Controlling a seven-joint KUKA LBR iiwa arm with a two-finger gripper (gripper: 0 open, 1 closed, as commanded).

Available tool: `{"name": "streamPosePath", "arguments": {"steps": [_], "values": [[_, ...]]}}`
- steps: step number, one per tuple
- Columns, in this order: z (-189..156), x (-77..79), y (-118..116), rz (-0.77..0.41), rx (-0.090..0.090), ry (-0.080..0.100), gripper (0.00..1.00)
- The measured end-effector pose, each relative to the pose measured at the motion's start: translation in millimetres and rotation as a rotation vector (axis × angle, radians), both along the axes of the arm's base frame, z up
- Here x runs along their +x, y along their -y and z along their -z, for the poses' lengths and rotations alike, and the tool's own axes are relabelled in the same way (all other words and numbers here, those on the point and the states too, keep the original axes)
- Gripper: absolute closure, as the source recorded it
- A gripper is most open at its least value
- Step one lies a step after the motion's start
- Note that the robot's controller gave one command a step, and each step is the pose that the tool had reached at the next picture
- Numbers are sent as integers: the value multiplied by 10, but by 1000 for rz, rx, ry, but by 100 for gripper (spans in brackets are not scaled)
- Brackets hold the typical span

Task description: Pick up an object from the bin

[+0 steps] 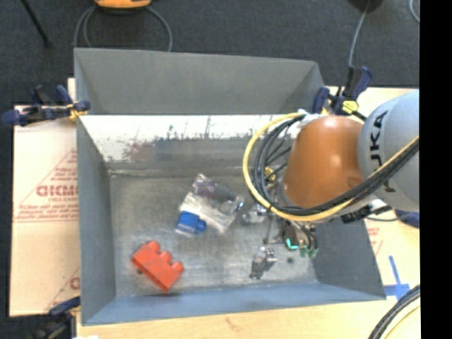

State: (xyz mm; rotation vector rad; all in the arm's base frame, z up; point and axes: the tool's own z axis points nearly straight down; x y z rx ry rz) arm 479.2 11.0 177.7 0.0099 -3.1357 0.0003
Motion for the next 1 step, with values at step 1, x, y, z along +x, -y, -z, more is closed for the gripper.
{"name": "streamPosePath", "arguments": {"steps": [1], "values": [[222,459,-452,127,2,10,0]]}}
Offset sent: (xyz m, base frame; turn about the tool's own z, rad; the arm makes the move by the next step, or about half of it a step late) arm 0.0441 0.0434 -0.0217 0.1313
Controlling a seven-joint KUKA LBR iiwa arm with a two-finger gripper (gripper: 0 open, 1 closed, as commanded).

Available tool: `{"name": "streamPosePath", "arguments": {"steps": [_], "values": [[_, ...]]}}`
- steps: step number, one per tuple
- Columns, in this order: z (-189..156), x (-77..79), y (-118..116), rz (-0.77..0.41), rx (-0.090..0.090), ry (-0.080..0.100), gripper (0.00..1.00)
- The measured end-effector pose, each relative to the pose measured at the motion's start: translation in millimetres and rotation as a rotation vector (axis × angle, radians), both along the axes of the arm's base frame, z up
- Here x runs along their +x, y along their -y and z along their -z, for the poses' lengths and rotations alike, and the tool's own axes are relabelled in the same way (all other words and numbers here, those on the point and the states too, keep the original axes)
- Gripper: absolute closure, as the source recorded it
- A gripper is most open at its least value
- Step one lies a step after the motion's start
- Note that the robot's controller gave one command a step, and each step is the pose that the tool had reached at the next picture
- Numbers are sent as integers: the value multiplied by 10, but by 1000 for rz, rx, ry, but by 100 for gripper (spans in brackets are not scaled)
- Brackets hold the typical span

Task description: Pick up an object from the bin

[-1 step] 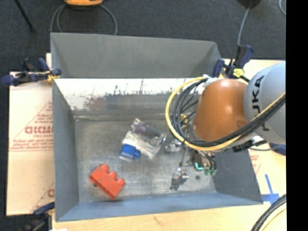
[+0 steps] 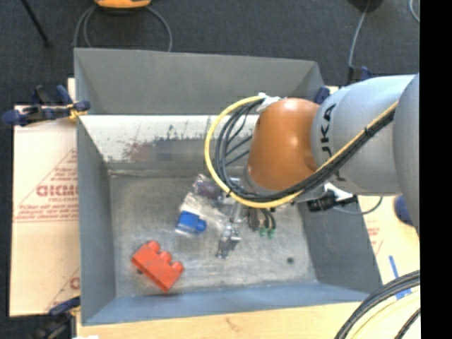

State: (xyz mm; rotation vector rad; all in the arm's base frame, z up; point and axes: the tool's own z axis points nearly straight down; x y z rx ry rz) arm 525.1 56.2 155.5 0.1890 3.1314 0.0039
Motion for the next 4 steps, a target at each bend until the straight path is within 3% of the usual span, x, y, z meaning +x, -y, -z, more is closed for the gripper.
{"name": "streamPosePath", "arguments": {"steps": [1,3,4], "values": [[342,240,-77,134,2,16,0],[392,278,-91,60,2,25,0],[408,314,-155,117,7,31,0]]}}
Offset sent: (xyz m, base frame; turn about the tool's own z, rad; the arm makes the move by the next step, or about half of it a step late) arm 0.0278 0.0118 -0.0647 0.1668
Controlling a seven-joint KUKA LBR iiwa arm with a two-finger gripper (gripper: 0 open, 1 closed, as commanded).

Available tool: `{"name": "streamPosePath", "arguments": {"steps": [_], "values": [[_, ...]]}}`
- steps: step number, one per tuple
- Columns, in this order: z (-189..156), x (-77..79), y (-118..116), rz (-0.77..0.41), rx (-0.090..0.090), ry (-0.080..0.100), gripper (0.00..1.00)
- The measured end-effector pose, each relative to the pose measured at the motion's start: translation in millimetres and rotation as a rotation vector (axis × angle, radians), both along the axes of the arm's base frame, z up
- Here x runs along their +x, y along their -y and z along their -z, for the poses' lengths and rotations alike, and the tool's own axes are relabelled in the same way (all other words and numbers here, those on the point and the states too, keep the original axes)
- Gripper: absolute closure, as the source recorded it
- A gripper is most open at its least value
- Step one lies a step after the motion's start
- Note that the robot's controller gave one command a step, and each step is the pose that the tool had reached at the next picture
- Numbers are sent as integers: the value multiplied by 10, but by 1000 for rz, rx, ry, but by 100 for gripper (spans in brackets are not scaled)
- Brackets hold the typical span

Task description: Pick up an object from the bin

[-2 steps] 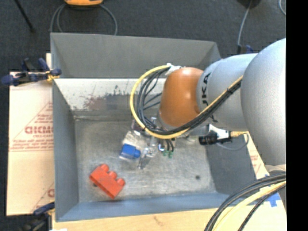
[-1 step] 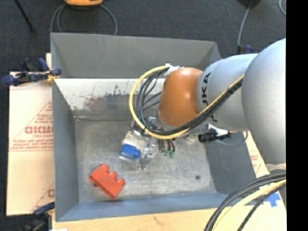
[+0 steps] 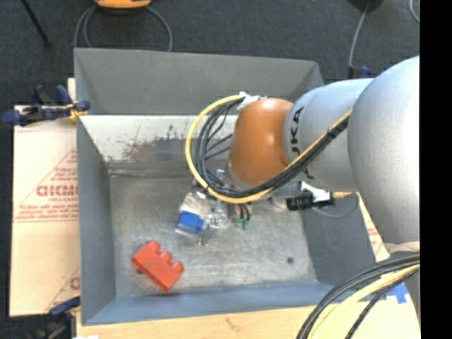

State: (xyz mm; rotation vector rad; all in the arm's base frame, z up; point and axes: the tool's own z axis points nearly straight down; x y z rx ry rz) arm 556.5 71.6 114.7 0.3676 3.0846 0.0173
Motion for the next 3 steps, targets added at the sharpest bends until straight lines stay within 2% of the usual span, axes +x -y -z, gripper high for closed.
{"name": "streamPosePath", "arguments": {"steps": [1,2,3], "values": [[105,-87,19,1,-5,-32,100],[112,-95,22,1,-6,-35,0],[409,-445,-531,149,-3,-23,0]]}}
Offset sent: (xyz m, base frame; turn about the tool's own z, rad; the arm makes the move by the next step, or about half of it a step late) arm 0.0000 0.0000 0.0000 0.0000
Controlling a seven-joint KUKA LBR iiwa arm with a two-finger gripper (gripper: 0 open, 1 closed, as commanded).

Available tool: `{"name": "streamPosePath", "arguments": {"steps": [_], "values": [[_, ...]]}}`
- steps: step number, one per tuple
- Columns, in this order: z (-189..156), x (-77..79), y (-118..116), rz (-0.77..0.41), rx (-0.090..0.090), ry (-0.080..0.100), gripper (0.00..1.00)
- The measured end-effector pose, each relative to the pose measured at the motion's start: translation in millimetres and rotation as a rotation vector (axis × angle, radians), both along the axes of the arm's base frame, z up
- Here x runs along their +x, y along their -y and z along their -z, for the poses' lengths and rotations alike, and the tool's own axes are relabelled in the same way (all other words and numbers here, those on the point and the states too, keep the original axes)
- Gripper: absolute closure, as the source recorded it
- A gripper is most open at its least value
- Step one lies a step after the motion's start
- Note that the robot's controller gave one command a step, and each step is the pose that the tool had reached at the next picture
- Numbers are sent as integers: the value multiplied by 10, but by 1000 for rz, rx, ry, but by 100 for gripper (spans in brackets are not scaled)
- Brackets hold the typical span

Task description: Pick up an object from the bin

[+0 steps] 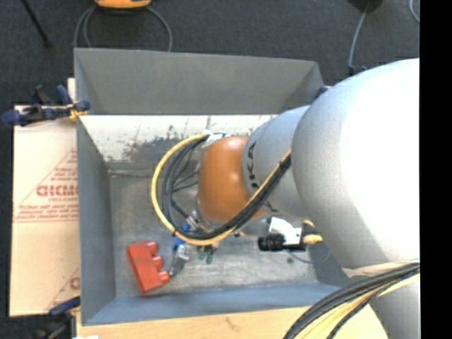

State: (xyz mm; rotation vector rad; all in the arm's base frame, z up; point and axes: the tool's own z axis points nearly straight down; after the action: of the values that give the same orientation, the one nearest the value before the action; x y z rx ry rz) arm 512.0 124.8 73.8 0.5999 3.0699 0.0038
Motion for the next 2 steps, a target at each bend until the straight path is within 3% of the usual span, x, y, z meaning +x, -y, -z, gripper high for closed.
{"name": "streamPosePath", "arguments": {"steps": [1,2], "values": [[6,54,-25,26,0,-9,0],[7,125,97,61,7,-5,0]]}}
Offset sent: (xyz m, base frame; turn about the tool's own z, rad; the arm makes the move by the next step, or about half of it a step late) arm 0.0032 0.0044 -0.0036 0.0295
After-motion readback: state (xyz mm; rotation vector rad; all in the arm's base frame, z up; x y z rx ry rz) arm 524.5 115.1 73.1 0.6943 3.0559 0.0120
